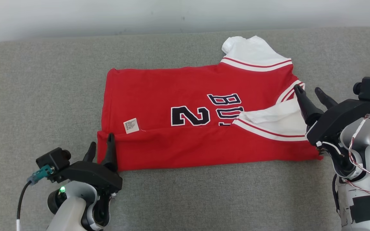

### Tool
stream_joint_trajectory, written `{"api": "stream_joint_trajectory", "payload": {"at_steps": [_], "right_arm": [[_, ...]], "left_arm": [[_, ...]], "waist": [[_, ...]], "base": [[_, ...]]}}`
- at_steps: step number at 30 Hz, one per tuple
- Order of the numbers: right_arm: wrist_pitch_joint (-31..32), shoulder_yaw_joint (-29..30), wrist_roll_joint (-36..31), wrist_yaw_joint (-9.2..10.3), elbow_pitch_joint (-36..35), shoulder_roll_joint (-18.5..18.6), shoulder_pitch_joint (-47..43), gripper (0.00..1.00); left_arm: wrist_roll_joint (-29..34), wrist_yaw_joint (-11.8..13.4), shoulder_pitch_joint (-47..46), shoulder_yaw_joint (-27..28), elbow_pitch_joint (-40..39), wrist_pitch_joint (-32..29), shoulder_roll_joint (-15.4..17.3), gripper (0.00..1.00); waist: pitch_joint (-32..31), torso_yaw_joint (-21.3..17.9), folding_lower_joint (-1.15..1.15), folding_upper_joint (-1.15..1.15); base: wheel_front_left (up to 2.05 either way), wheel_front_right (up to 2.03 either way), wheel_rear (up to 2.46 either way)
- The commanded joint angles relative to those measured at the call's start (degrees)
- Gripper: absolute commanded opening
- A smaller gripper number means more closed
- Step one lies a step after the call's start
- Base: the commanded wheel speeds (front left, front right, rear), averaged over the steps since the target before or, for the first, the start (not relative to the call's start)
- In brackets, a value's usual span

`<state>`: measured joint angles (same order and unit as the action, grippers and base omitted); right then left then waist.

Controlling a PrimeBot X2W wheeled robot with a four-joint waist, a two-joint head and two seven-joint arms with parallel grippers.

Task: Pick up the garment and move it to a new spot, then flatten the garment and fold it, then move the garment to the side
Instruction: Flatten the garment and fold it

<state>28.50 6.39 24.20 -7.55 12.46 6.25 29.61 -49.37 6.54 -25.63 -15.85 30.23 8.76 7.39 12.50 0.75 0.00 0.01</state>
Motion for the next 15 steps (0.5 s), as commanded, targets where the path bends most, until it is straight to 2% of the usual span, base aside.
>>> {"api": "stream_joint_trajectory", "payload": {"at_steps": [1, 4, 8, 15], "right_arm": [[-1.2, 0.1, 0.5, 0.16, 0.1, -0.1, 0.3, 1.0], [-2.9, 0.6, 1.1, 0.16, 0.0, 0.3, -0.1, 1.0], [-2.0, 1.2, 0.4, 0.16, 0.5, 1.3, -2.1, 1.0], [2.7, 3.6, -5.1, 0.16, 1.2, 2.7, -7.6, 1.0]], "left_arm": [[0.6, -0.2, 0.8, -0.1, 0.2, 0.7, 0.5, 1.0], [1.3, -0.2, 2.1, -0.7, 0.2, 1.1, 0.9, 1.0], [2.9, 0.3, 3.1, -1.7, 0.1, 1.5, 2.0, 1.0], [10.6, 3.9, 4.0, -7.2, 0.7, 1.6, 5.0, 1.0]], "waist": [[-0.4, 0.0, 0.0, -0.01], [-0.9, -0.1, 0.0, -0.01], [-1.4, -0.1, 0.0, -0.01], [-1.5, -0.6, 0.0, -0.01]], "base": [[0.0, 0.0, 0.0], [0.0, 0.0, 0.0], [0.0, 0.0, 0.0], [0.0, 0.0, 0.0]]}}
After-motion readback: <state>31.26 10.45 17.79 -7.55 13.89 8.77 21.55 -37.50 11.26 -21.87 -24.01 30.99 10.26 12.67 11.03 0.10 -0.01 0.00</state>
